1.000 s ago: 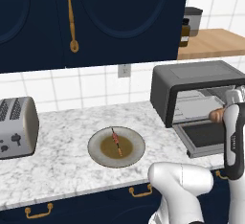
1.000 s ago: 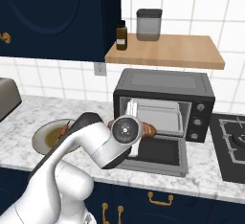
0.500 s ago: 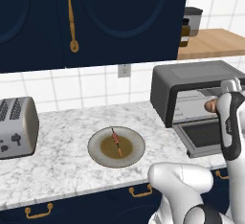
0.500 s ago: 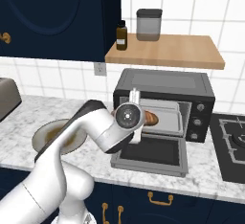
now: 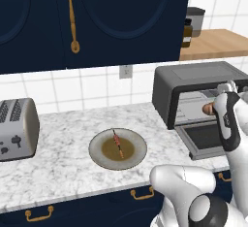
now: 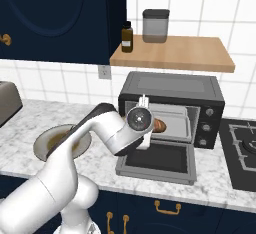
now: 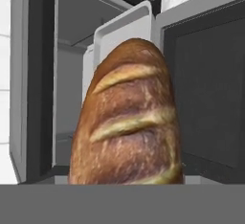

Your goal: Pick up the kebab skewer and baguette bread, and place them inside the toaster oven. Close the toaster oven door and start by setting the timer.

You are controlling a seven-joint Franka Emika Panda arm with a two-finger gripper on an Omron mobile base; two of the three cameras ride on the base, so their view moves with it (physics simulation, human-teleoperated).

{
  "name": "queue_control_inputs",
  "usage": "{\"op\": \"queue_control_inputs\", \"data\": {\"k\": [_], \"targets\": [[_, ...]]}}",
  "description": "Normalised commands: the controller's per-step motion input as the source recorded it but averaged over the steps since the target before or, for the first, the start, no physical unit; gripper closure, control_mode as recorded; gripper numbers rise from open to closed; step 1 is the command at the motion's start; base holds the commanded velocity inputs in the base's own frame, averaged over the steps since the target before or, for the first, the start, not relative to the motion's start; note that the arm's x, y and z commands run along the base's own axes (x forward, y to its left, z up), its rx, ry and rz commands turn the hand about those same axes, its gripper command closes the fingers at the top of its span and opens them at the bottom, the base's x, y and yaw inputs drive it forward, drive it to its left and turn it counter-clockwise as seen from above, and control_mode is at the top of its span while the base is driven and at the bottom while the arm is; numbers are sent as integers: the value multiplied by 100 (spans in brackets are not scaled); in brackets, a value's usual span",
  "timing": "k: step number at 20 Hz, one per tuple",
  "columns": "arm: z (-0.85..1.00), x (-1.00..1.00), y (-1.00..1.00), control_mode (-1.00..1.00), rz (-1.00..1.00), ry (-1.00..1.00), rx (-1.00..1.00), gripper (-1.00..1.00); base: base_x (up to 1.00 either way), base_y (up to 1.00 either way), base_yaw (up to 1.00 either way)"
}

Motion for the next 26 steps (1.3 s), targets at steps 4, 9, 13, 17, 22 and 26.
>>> {"op": "queue_control_inputs", "data": {"k": [4, 9, 13, 17, 22, 26], "targets": [[-5, 28, -4, -100, 0, 1, 0, 100, 0, 0, 0], [0, 34, -7, -100, 0, 0, 0, 100, 0, 0, 0], [0, 37, -3, -100, 0, 0, 0, 100, 0, 0, 0], [-16, 34, -1, -100, 0, 0, 0, 100, 0, 0, 0], [-45, 10, 0, -100, 0, 3, 0, 100, 0, 0, 0], [-5, 24, 0, -100, 0, 1, 0, 100, 0, 0, 0]]}}
